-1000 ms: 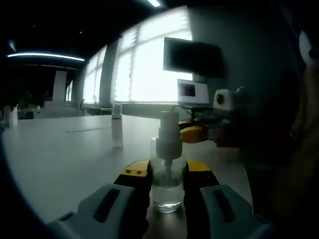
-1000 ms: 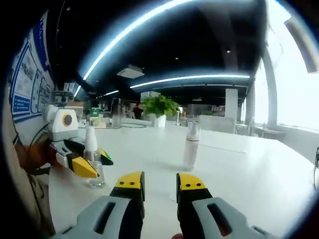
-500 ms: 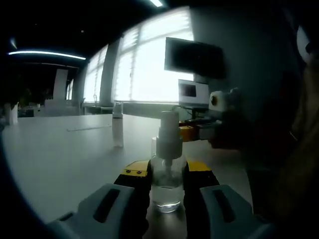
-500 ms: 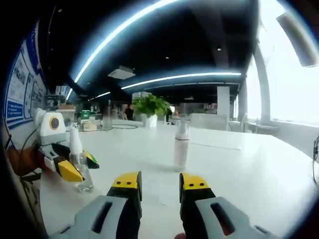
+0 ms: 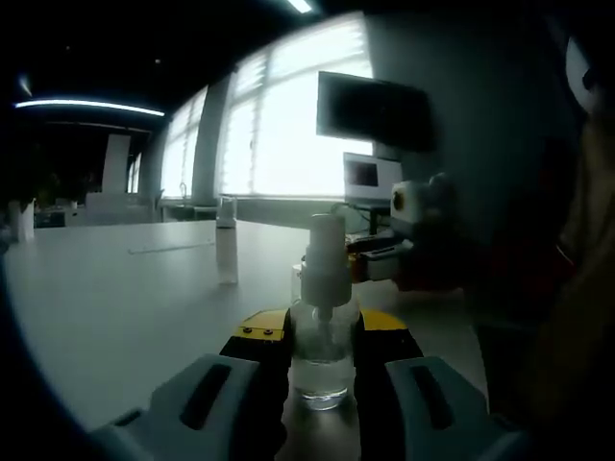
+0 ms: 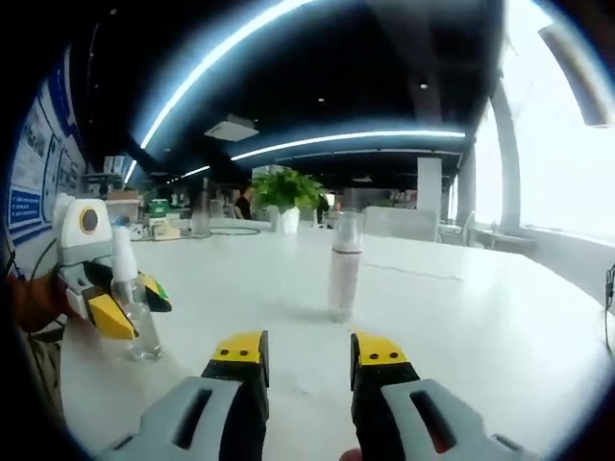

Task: Clamp pump bottle remove cover press pump head put on cover

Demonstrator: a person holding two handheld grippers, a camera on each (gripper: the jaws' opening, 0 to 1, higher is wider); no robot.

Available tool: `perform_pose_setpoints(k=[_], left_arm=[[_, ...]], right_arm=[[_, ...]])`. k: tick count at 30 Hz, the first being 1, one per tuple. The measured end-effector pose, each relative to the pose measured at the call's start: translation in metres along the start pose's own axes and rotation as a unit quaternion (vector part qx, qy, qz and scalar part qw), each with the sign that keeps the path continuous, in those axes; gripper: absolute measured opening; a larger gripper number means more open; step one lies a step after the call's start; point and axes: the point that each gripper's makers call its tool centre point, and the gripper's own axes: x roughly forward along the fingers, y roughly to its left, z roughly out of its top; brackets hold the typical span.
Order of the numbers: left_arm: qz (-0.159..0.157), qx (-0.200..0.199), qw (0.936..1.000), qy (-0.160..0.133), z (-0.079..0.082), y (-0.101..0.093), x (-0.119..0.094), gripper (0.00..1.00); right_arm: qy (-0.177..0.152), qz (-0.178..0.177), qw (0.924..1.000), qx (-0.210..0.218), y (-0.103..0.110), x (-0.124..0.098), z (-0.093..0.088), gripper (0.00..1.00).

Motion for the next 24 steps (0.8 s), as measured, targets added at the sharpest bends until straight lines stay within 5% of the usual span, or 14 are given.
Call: perform_pose_setpoints(k=[24], left_arm=[[0.002, 0.007, 1.0, 0.0, 0.0, -0.001, 0.0, 0.16]], right_arm=[[0.031, 0.004, 0.9995, -0.009, 0.004, 0.016, -0.014, 0.23]])
